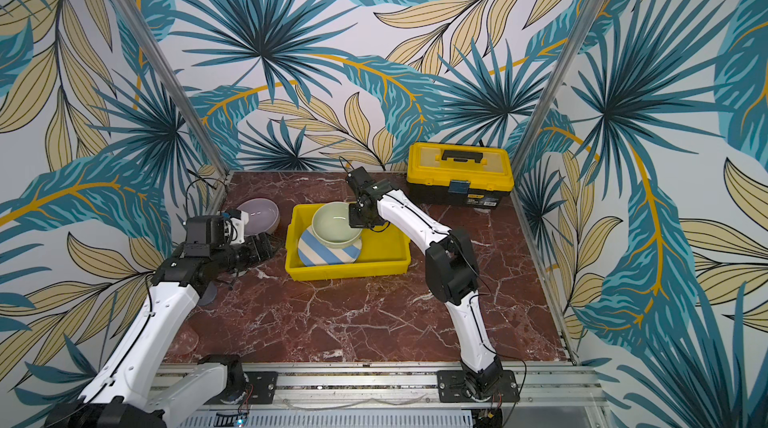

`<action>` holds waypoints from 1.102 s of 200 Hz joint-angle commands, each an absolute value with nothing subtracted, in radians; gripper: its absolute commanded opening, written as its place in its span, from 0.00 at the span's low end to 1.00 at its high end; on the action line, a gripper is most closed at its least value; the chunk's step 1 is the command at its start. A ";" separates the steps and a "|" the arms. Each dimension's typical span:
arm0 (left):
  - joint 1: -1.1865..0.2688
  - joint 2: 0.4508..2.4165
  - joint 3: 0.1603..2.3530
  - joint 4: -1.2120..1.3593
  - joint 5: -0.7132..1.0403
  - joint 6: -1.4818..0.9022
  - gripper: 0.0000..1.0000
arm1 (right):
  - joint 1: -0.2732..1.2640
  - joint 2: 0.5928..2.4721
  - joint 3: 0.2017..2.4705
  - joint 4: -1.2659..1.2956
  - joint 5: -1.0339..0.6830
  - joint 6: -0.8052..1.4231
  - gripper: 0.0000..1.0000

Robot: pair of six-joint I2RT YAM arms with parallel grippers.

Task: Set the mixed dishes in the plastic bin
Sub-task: 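Lift the pale green bowl with the right gripper and carry it over the bin, then lower the pale green bowl onto the striped plates and open the right gripper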

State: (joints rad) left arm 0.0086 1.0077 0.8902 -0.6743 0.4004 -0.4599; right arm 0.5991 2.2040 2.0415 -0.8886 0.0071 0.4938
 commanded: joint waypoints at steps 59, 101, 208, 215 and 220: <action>0.021 0.985 0.890 -0.694 0.385 -0.425 0.83 | 0.635 2.247 2.106 -0.796 -0.012 0.557 0.00; 0.023 0.986 0.891 -0.695 0.382 -0.421 0.82 | 0.642 2.261 2.106 -0.790 -0.003 0.565 0.00; 0.026 0.983 0.881 -0.700 0.370 -0.411 0.83 | 0.652 2.273 2.109 -0.788 -0.012 0.564 0.08; 0.026 0.982 0.879 -0.700 0.372 -0.411 0.83 | 0.652 2.274 2.109 -0.787 -0.012 0.562 0.09; 0.026 0.982 0.879 -0.699 0.371 -0.411 0.83 | 0.653 2.276 2.109 -0.789 -0.012 0.563 0.10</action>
State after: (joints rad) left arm 0.0151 1.0000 0.8902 -0.6880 0.3809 -0.4328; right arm 0.6445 2.2654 2.0701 -0.8604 0.0143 0.5430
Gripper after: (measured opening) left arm 0.825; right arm 0.105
